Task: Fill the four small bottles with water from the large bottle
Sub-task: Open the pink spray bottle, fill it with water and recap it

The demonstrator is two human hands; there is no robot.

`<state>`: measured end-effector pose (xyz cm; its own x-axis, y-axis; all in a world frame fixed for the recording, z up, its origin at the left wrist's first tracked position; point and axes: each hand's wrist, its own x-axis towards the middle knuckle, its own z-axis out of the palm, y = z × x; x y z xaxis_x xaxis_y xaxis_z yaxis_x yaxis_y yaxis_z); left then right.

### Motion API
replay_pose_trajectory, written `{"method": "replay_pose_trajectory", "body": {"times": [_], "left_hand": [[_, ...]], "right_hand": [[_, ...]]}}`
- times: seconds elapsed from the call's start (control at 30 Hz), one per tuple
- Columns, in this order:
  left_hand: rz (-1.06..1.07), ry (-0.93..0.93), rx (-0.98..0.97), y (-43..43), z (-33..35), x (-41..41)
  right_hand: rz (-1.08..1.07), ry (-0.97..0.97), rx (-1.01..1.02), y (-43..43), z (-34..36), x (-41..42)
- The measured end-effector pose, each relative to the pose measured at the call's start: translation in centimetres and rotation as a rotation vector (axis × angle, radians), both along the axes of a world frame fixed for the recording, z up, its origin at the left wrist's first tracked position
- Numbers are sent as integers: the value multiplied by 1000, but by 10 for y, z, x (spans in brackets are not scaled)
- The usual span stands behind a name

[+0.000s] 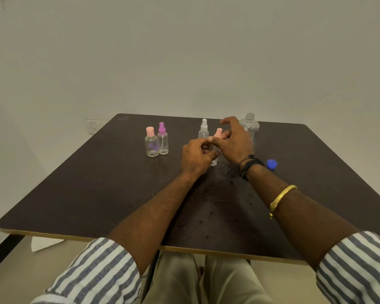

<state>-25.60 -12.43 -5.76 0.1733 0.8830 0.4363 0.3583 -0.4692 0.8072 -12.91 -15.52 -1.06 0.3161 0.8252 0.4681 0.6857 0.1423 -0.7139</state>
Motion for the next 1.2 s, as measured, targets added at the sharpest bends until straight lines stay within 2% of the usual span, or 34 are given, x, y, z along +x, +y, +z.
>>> {"method": "replay_pose_trajectory", "body": {"times": [0.13,0.33,0.53,0.7,1.03,1.2], "left_hand": [[3,-16,-20,2,1,-2],[-6,31,12,-2,-2,1],[-6,27,-3,1,1,-2],[-7,42,-1,0,1,1],[-9,33,-52,-3,-2,0],[-6,19,-76,-2,-2,-1]], "right_hand": [[143,-11,29,-4,2,-1],[2,-84,-8,-2,2,0],[121,-28,53,-3,0,-1],[54,-57,9,-2,0,4],[148,-14,127,-1,9,17],[92,38,248,-1,18,23]]}}
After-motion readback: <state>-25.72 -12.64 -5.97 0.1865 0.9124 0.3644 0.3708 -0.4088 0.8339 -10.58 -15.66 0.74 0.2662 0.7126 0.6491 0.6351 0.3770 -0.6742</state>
